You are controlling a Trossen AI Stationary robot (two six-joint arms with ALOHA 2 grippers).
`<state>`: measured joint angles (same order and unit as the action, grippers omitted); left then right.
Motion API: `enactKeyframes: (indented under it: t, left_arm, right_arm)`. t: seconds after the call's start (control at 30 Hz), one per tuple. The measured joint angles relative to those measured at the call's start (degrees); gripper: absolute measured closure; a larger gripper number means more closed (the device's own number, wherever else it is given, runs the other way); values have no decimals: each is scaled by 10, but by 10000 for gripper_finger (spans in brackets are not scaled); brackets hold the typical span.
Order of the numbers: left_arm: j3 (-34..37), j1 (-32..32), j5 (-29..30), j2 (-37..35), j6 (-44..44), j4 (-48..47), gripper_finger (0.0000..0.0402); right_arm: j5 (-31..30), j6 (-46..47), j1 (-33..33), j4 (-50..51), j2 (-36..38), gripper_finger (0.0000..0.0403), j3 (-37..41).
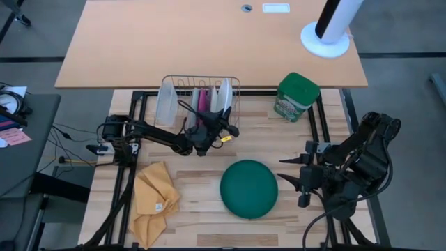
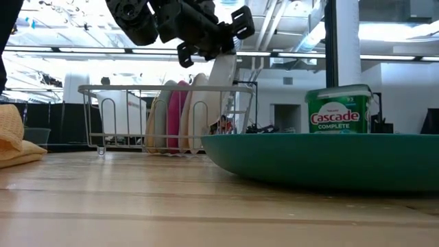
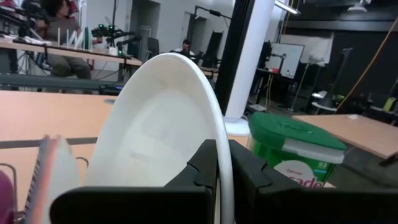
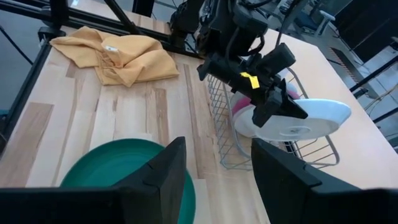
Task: Sort dishes
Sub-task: Put the white plate into the dish rack
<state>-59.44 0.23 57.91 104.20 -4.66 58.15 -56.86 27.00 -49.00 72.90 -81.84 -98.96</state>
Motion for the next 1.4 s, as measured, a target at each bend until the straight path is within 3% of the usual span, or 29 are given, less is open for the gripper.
enactKeyframes:
  t: [0.73,1.4]
  left_arm:
    - [1,0,-40,1,-33,23,391]
    - [0,9,-9,1,-30,-17,391]
  right_arm:
    - [0,0,0,0,0,223,0]
    - [0,0,0,0,0,223,0]
